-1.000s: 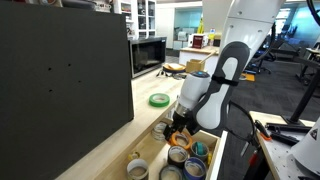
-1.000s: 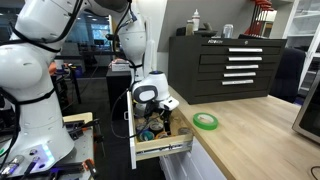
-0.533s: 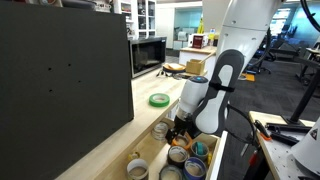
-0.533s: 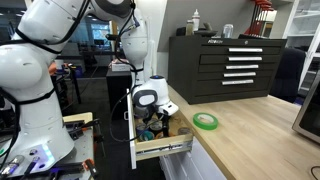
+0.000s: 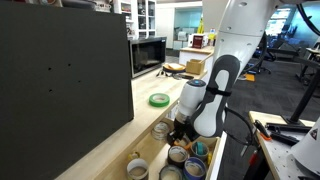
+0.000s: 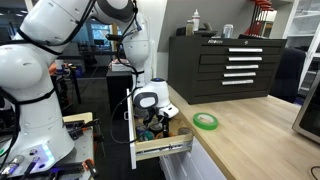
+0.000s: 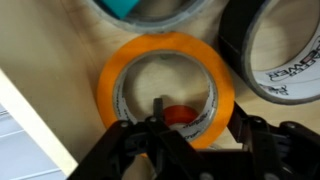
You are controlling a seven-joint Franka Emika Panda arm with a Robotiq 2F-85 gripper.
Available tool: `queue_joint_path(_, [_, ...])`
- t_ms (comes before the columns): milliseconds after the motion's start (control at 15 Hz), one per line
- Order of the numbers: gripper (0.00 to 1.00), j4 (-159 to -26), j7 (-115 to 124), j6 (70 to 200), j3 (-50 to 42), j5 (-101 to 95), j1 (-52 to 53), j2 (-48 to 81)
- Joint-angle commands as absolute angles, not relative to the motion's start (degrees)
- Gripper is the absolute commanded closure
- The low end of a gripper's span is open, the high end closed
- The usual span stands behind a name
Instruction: Take the orange tape out of the open drawer and place it on top of the green tape
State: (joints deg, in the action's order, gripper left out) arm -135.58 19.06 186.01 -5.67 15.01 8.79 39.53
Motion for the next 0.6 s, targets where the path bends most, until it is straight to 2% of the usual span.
queue_joint_path(0, [0.65,-135.20,18.81,185.10,-5.02,15.92,7.94,39.38])
queue_joint_path(333, [0.97,-135.87,18.52,185.47,-4.23,15.76,8.26,38.48])
queue_joint_path(533, [0.94,-136.72,18.19,185.10,-4.10,15.52,8.72,37.57])
